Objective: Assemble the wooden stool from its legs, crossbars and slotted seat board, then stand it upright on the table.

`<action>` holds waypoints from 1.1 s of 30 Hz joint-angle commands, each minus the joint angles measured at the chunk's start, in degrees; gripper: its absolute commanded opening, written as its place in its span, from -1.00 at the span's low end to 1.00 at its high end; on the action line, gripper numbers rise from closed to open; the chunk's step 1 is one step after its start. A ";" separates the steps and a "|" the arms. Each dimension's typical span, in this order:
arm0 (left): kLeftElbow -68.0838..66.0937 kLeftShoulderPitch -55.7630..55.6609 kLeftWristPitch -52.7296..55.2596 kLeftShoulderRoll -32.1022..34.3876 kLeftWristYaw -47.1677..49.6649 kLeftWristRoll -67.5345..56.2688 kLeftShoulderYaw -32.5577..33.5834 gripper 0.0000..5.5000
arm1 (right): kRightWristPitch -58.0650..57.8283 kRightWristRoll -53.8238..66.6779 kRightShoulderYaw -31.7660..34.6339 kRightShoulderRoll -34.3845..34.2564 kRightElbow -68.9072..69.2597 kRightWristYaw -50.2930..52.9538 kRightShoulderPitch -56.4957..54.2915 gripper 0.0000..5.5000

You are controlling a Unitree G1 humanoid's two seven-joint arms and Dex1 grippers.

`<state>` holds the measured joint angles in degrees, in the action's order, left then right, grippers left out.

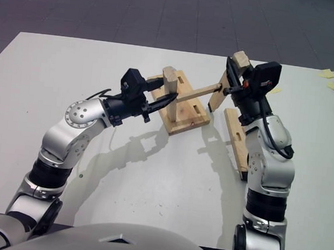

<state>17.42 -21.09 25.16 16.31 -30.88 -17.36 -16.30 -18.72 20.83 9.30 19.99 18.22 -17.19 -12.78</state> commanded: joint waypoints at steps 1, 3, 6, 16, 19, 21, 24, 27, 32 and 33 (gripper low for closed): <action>-2.92 2.01 2.86 0.45 0.23 2.39 -2.15 -0.25 | 0.03 0.06 -4.30 -2.36 0.80 -1.39 -1.45 -0.63; -2.92 2.11 2.85 0.34 0.13 2.43 -2.33 -0.25 | 0.72 -0.94 -4.23 -2.68 0.28 -0.90 -1.87 -0.63; -2.99 2.30 2.89 0.34 -0.04 2.39 -2.48 -0.26 | 1.98 -2.77 -3.83 -2.97 -0.52 0.06 -2.20 -0.63; -3.62 2.65 2.56 0.77 -0.22 2.77 -2.79 -0.26 | 1.16 -1.74 -0.73 -1.63 -3.24 -1.72 -2.89 -0.63; -3.89 2.64 2.35 0.81 -0.07 2.95 -2.85 -0.26 | -5.44 6.55 1.53 -3.68 -1.55 -1.85 -3.81 -0.63; -4.10 2.58 2.19 0.75 0.03 3.00 -2.85 -0.26 | -8.32 10.58 2.61 -4.30 0.05 -1.58 -4.98 -0.63; -4.49 2.82 1.92 1.00 -0.01 3.13 -2.88 -0.26 | -9.51 11.21 2.89 -3.42 1.10 -2.05 -6.63 -0.62; -4.11 3.07 2.06 1.32 -0.15 2.97 -2.85 -0.26 | -10.31 11.29 2.83 -2.52 2.14 -2.88 -7.90 -0.62; -4.45 2.83 1.82 1.24 -0.08 3.22 -3.13 -0.26 | -13.49 12.83 1.83 -3.03 4.94 -2.18 -8.22 -0.62; -4.50 2.88 1.76 1.25 -0.10 3.29 -3.26 -0.26 | -14.17 13.24 1.65 -3.15 5.41 -2.03 -7.92 -0.62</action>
<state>16.69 -20.68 23.17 16.50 -30.75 -16.96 -16.90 -30.35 28.77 13.65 18.95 20.93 -17.55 -19.39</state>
